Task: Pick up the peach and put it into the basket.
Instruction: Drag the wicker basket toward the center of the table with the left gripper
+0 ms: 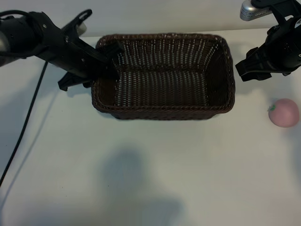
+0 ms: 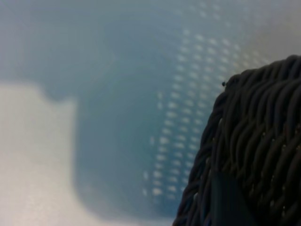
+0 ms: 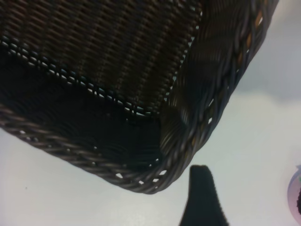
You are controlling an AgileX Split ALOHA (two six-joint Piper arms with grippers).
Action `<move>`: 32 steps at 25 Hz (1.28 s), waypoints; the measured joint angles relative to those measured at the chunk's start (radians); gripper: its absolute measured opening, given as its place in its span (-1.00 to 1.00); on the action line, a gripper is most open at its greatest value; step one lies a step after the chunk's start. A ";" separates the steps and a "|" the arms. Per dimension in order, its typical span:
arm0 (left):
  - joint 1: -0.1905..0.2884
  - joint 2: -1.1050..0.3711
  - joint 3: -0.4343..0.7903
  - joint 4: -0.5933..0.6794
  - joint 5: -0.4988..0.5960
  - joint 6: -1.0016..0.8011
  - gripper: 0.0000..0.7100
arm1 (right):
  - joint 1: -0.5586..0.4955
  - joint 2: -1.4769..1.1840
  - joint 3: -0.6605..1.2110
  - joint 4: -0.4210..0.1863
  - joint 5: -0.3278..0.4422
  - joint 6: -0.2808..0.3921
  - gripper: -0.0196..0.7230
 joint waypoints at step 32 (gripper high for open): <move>0.000 0.027 -0.009 -0.003 0.048 -0.008 0.97 | 0.000 0.000 0.000 0.000 0.004 0.000 0.35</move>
